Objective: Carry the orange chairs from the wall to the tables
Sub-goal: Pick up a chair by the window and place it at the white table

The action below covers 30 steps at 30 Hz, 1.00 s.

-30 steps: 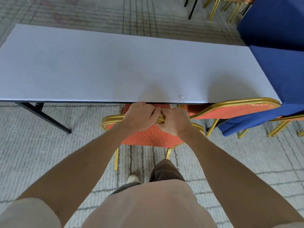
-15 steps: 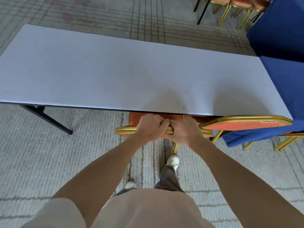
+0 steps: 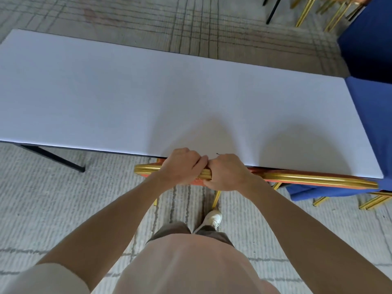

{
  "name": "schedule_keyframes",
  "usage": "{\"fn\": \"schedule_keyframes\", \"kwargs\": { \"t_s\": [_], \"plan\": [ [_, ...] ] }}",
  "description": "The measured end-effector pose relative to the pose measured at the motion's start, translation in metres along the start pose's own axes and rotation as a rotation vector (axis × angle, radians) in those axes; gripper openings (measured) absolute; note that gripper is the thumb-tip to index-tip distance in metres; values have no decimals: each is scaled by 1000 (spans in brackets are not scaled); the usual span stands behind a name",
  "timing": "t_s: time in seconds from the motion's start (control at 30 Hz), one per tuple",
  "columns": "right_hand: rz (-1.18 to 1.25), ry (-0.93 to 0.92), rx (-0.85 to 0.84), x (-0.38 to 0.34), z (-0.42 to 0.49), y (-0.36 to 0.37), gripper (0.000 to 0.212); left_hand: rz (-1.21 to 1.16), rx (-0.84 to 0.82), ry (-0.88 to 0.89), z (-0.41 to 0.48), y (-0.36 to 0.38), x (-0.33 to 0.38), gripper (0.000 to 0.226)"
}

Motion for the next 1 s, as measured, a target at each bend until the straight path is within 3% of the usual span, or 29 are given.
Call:
{"fn": "schedule_keyframes", "kwargs": {
  "t_s": [0.23, 0.5, 0.77, 0.87, 1.0],
  "plan": [
    [-17, 30, 44, -17, -6, 1, 31, 50, 0, 40, -13, 1, 3, 37],
    [-61, 108, -71, -19, 7, 3, 24, -15, 26, 2, -5, 6, -18, 40],
    [-69, 174, -74, -17, 38, 21, 39, -75, 26, -12, 9, 24, -49, 38],
    [30, 178, -144, -12, 37, 23, 41, -106, 59, -11, 10, 25, -49, 45],
    [297, 228, -263, -5, 32, 28, 25, -265, 79, -107, 6, 24, -56, 57]
  ]
}}
Point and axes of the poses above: each hand's wrist, its own z-axis towards the middle knuckle, its own y-axis out of the palm, x = y × z, the point moved 7 cm from there along z, towards the middle knuckle, and after that the axes turned 9 degrees about -z, right-handed, at the moved point
